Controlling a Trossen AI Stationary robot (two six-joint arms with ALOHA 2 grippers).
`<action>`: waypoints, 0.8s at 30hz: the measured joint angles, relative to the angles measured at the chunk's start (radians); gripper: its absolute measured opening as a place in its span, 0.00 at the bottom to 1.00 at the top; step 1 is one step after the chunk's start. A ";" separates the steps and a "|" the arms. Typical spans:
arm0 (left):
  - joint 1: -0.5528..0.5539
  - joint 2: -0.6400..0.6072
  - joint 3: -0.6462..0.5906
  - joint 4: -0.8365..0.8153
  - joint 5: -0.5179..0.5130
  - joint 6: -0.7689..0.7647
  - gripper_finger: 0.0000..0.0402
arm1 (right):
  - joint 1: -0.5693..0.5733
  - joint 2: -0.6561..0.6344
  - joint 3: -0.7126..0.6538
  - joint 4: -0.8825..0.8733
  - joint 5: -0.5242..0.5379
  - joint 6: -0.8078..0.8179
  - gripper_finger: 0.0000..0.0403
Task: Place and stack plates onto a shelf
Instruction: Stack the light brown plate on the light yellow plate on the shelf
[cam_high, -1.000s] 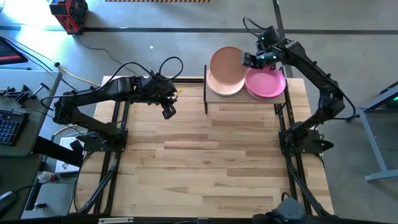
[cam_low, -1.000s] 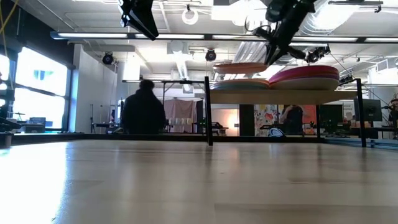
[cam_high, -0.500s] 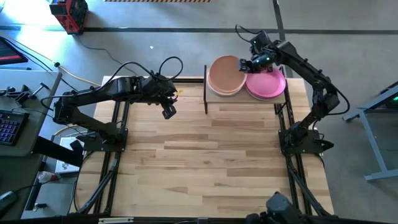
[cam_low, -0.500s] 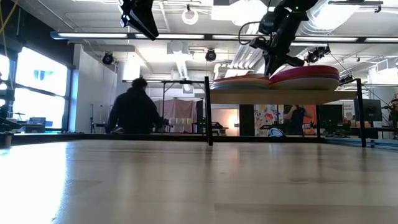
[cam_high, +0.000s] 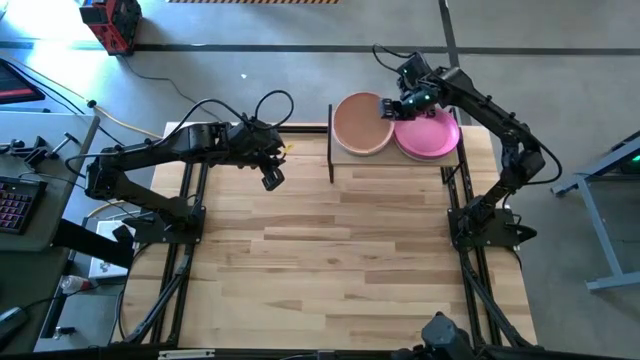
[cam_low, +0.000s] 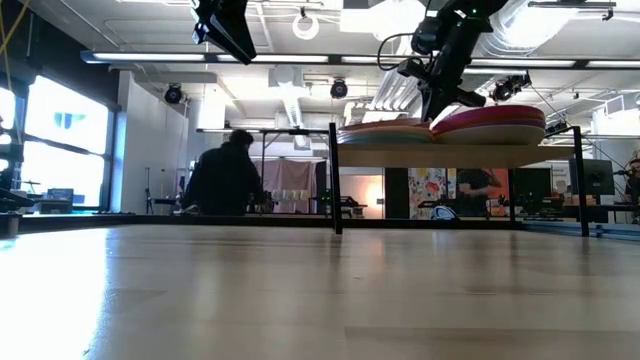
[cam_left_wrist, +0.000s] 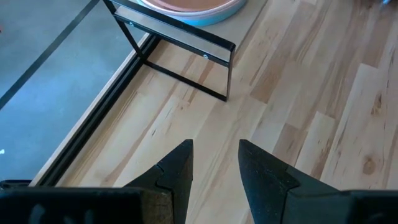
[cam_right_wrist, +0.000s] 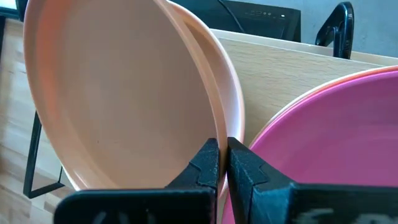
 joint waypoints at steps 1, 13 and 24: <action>0.000 0.000 0.000 0.000 0.000 0.000 0.29 | 0.000 0.000 0.000 0.000 0.001 -0.001 0.00; 0.000 0.000 0.000 0.000 0.000 -0.001 0.29 | 0.001 0.000 0.000 0.007 0.024 -0.038 0.11; 0.000 0.000 0.000 -0.001 0.000 -0.001 0.29 | 0.006 0.000 0.000 0.051 -0.002 -0.045 0.26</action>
